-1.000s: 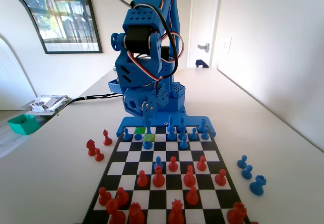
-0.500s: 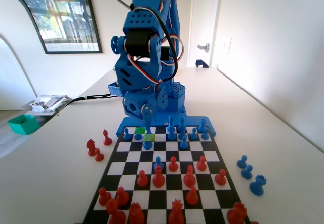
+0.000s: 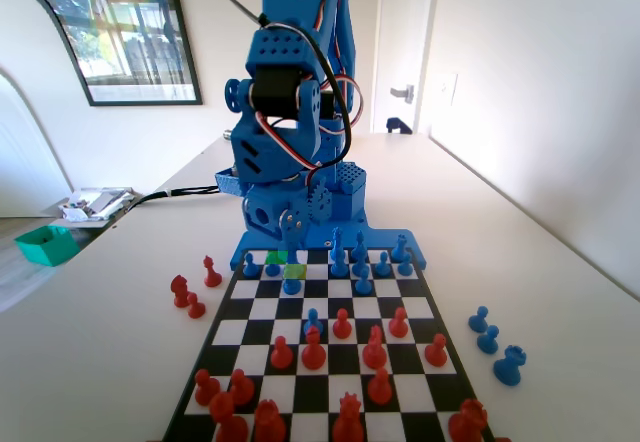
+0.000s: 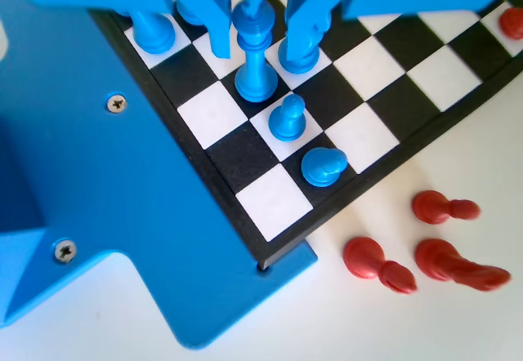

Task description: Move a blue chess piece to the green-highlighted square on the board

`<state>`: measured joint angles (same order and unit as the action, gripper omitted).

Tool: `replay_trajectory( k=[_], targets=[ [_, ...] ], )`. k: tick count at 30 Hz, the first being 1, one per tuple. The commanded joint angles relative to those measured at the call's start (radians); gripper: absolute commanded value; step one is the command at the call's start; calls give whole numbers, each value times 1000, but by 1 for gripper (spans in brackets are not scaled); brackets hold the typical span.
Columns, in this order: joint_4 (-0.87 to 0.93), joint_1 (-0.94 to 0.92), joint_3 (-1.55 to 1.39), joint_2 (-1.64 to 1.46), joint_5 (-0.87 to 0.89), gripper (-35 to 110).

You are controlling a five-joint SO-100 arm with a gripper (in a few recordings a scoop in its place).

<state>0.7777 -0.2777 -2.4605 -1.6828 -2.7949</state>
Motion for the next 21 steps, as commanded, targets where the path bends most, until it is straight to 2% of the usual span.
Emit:
replay_trajectory(
  k=[1, 5, 12, 21],
  targets=[
    [-20, -6, -18, -18, -6, 8],
    [-29, 2, -34, -18, -6, 1],
    [-6, 0, -12, -29, -3, 1],
    [304, -28, 121, -117, -43, 1]
  ],
)
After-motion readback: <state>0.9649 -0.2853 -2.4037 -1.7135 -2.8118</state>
